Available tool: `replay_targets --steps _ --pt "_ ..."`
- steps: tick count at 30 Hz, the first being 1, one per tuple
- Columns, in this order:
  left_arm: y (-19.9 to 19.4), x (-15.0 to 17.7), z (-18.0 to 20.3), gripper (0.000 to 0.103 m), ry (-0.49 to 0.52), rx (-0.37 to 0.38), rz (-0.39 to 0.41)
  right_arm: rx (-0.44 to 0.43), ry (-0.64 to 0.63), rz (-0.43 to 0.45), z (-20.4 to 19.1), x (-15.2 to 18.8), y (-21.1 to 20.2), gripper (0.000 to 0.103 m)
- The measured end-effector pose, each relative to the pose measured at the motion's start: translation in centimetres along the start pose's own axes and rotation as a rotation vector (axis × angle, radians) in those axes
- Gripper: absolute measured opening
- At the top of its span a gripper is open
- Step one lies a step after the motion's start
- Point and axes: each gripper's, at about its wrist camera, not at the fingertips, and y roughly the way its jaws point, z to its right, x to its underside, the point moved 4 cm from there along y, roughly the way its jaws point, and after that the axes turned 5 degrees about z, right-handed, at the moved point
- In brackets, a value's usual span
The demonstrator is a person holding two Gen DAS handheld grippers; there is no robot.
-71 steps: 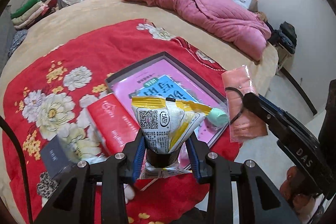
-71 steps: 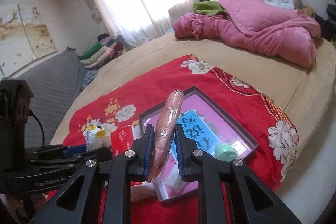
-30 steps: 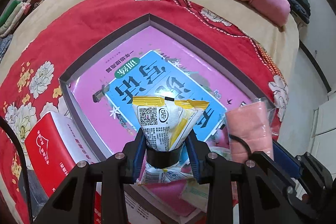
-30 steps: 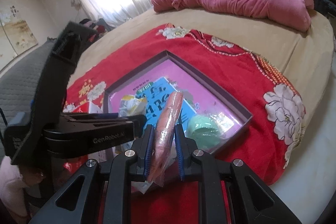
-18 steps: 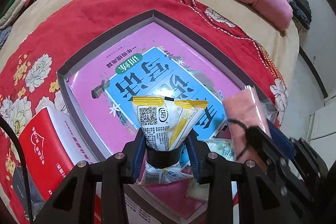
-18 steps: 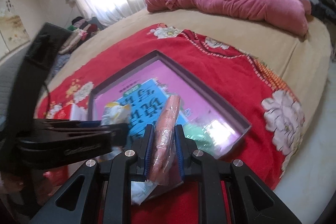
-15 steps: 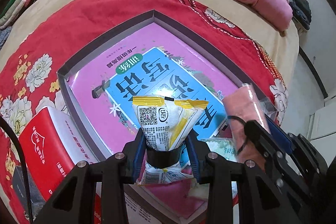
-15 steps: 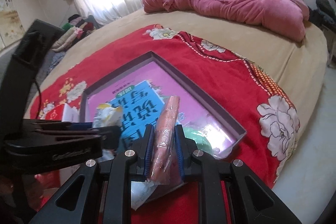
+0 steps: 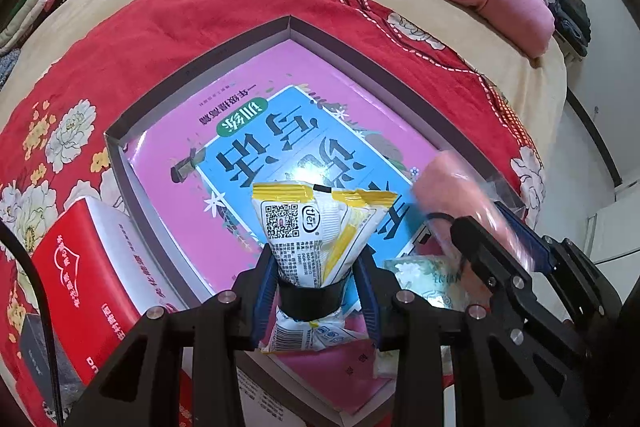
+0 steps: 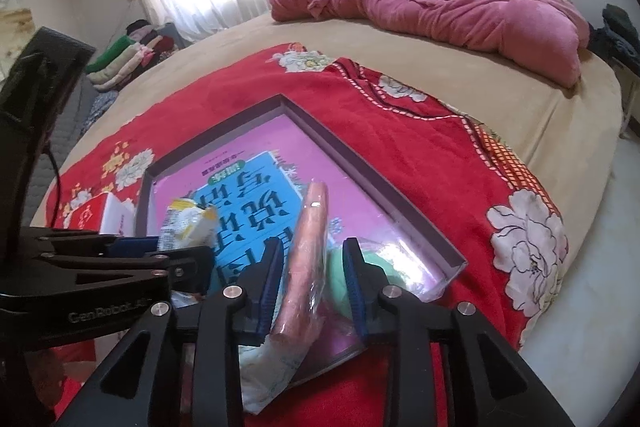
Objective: Organize soft objects
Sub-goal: 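Lower the snack packet into the tray with left gripper while right lowers the pink item, then open left gripper to release the snack packet while right releases the pink item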
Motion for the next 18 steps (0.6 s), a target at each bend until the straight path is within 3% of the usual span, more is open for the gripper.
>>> replay_targets --steps 2,7,18 --pt "0.0 0.0 0.1 0.038 0.004 -0.002 -0.003 0.002 -0.004 0.002 -0.1 0.0 -0.1 0.034" --pt "-0.1 0.1 0.1 0.038 0.006 -0.003 -0.002 0.001 0.004 0.025 0.2 -0.3 -1.1 0.049" --pt "0.0 0.7 0.5 0.038 0.023 -0.010 -0.016 0.057 0.020 0.042 1.7 -0.8 -3.3 0.054"
